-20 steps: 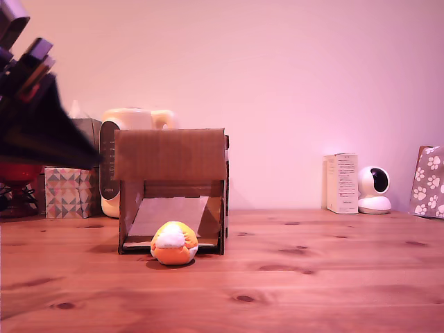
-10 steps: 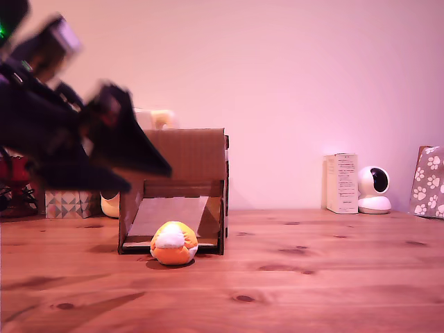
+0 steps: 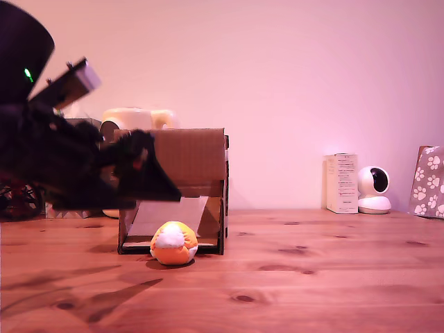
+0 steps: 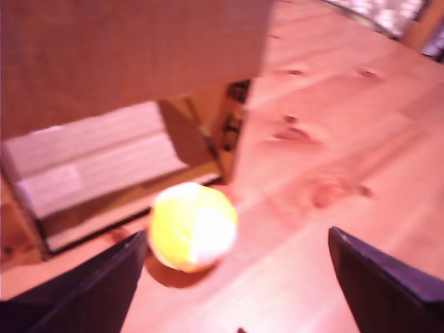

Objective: Drop the footbag into the cardboard dice tower

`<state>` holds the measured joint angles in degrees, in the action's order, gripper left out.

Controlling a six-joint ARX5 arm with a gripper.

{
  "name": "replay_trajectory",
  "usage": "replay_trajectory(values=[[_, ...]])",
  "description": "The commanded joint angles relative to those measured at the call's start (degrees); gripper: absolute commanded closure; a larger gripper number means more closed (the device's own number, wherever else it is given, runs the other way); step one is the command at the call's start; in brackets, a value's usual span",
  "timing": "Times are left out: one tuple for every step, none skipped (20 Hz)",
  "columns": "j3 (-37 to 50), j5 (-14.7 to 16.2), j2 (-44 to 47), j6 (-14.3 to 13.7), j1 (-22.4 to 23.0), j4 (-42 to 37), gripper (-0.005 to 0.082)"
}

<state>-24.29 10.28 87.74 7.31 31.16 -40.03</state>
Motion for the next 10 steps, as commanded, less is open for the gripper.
replay_trajectory(values=[[0.55, -0.31, 2.75, -0.15, 0.13, -2.34, 0.0005], [0.15, -0.31, 4.13, -0.15, 0.13, -2.97, 0.0005], [-0.35, -0.33, 5.51, -0.15, 0.13, -3.43, 0.0005], [-1.16, -0.39, 6.86, -0.15, 0.13, -3.61, 0.0005], [-2.29, -0.39, 8.31, -0.17, 0.13, -3.58, 0.0005], [-3.54, -0.39, 9.81, -0.17, 0.13, -3.58, 0.0005], [-4.68, -0.42, 11.23, -0.2, 0.13, -3.54, 0.0005], [-5.86, -0.61, 12.81, -0.2, 0.13, -3.48, 0.0005], [-7.08, -0.92, 14.38, -0.22, 0.13, -3.26, 0.0005], [-8.2, -1.18, 15.96, -0.22, 0.13, -3.13, 0.0005]])
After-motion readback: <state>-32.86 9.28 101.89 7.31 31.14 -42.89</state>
